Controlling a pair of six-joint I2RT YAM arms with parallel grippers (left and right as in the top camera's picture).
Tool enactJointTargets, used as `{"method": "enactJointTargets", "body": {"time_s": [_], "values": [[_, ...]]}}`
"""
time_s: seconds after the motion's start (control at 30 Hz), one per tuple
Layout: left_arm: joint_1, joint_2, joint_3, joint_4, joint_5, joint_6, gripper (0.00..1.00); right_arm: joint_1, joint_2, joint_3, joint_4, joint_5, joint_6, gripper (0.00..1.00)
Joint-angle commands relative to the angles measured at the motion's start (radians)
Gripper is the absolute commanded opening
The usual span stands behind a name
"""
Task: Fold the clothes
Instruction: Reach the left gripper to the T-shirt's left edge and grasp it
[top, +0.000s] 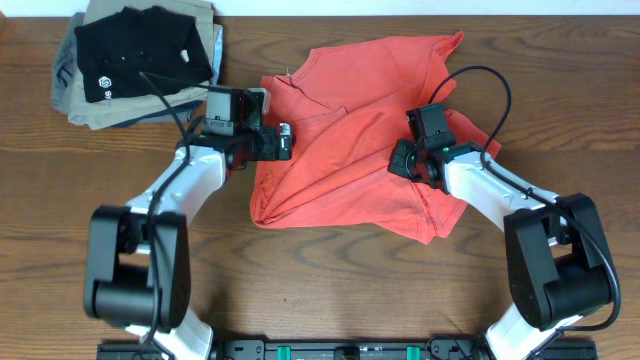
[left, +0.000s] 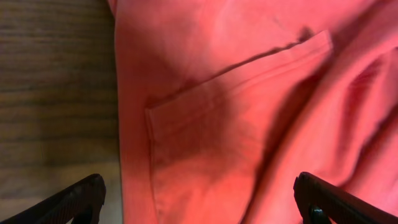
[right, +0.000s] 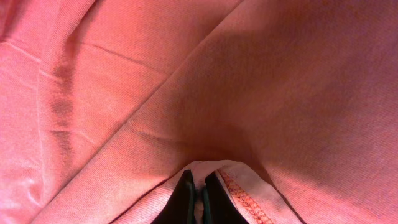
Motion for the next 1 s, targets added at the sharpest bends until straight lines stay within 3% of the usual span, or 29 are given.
{"method": "enactJointTargets", "body": {"time_s": [0.0, 0.37, 0.5, 0.97], "values": [[0.0, 0.031, 0.016, 0.035, -0.01, 0.018, 0.98, -0.01, 0.013, -0.002, 0.004, 0.029, 0.01, 0.04], [-0.026, 0.074, 0.016, 0.048, -0.007, 0.018, 0.99, -0.01, 0.013, -0.002, 0.01, 0.029, 0.01, 0.04], [-0.043, 0.074, 0.016, 0.051, -0.008, 0.018, 0.81, -0.01, 0.013, -0.002, 0.01, 0.029, 0.01, 0.04], [-0.045, 0.134, 0.015, 0.074, -0.042, 0.018, 0.81, -0.01, 0.013, -0.002, 0.007, 0.029, 0.009, 0.04]]}}
